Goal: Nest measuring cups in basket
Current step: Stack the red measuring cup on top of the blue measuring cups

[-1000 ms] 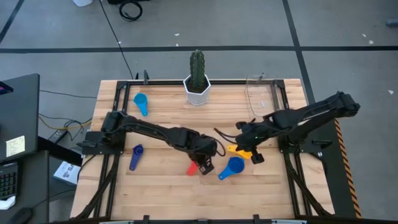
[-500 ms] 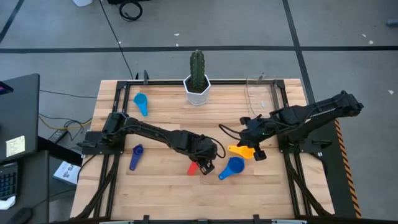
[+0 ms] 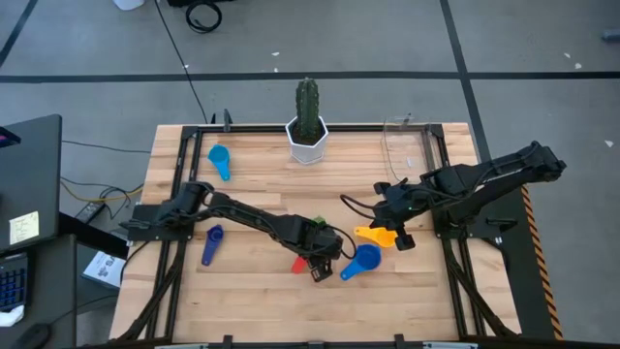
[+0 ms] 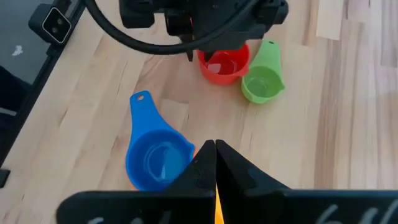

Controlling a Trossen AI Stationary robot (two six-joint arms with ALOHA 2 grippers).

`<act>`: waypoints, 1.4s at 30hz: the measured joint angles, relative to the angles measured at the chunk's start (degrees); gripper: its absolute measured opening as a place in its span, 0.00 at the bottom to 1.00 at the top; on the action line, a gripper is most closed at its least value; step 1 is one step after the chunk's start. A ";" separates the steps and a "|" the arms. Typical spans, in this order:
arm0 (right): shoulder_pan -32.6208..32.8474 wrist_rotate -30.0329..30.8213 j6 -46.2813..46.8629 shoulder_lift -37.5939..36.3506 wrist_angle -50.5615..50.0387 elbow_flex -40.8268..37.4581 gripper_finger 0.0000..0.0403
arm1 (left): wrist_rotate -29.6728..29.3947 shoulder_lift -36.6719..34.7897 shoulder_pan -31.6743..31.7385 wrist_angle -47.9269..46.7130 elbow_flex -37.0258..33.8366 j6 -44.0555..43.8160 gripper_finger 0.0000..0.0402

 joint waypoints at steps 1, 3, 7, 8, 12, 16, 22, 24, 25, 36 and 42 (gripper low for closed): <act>0.00 -0.02 -0.02 0.00 -0.04 0.00 0.01 | -0.44 0.28 0.03 0.10 0.02 0.19 0.27; 0.00 -0.02 -0.02 0.00 0.05 0.00 0.01 | -1.60 0.88 0.06 0.54 0.09 0.29 0.27; 0.00 -0.02 -0.02 0.02 0.02 -0.02 0.01 | -2.45 2.17 0.21 0.56 0.04 1.88 0.27; 0.00 -0.04 -0.02 0.02 -0.04 -0.02 0.01 | -2.47 2.60 0.21 0.22 0.04 2.69 0.26; 0.04 -0.12 0.00 0.02 -0.06 -0.04 0.01 | -1.99 3.93 0.21 0.68 0.02 3.21 0.18; 0.47 -0.13 0.17 -1.17 -0.04 -0.04 0.01 | -1.15 3.86 0.16 1.19 0.13 2.45 0.04; 1.72 1.18 1.45 -4.11 -3.63 3.50 0.01 | 1.20 2.56 -0.34 4.05 0.01 0.34 0.03; 2.53 4.14 1.59 -4.95 -7.03 6.45 0.01 | 1.51 1.24 -0.56 4.53 0.13 -1.40 0.03; 2.96 5.87 1.50 -5.24 -9.02 7.97 0.01 | 1.77 0.78 -0.68 4.35 0.87 -1.74 0.03; 4.63 14.66 5.02 -7.83 -27.41 20.78 0.01 | 1.51 0.34 -1.45 -2.86 19.25 -1.67 0.03; 4.63 14.97 6.37 -9.85 -33.32 22.77 0.01 | -0.14 0.89 -1.41 -4.73 26.37 -1.81 0.03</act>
